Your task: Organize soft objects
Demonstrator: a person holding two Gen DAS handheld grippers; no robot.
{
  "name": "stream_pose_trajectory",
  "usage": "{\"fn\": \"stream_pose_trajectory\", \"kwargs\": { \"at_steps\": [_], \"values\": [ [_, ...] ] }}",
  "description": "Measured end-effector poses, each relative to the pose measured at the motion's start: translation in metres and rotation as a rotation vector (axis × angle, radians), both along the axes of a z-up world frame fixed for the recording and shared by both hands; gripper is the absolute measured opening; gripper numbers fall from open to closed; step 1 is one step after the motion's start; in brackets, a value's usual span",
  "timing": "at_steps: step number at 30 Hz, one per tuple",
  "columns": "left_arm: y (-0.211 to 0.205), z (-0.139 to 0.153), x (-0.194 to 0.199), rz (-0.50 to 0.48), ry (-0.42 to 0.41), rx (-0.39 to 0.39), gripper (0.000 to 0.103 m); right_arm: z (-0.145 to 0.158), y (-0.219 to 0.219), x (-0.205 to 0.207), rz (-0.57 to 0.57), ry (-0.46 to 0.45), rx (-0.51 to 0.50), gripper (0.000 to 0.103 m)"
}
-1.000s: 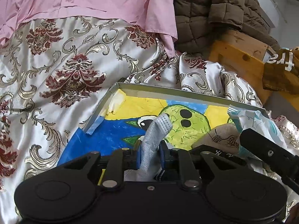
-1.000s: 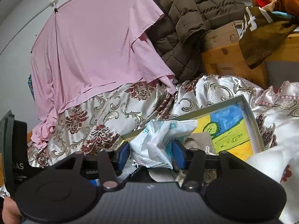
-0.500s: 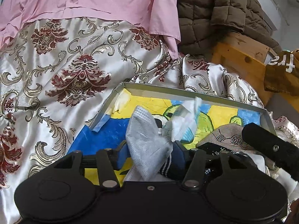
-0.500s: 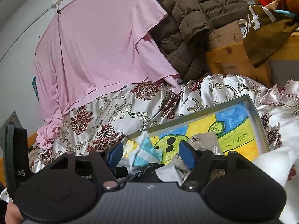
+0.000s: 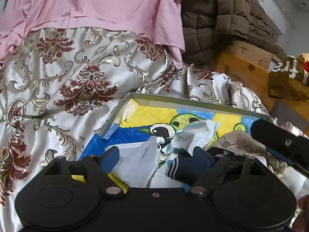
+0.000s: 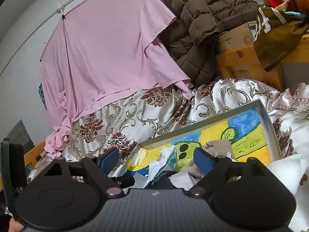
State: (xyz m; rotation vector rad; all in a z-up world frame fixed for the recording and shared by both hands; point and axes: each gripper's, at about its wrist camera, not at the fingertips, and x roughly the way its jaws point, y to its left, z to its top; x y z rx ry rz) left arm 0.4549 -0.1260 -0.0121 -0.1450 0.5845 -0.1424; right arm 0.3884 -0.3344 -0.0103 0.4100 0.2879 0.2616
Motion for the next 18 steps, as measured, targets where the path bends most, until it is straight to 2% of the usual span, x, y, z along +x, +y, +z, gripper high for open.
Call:
{"fn": "stream_pose_trajectory", "kwargs": {
  "at_steps": [9,18],
  "values": [
    [0.016,0.011,-0.015,0.092,-0.022,-0.03,0.09,0.011,-0.001,-0.011,0.013,-0.004,0.029,0.094],
    [0.036,0.03,-0.047,0.17,-0.054,-0.081,0.095,0.025,0.01,-0.029,0.021,0.005,0.008,0.1]
  ]
}}
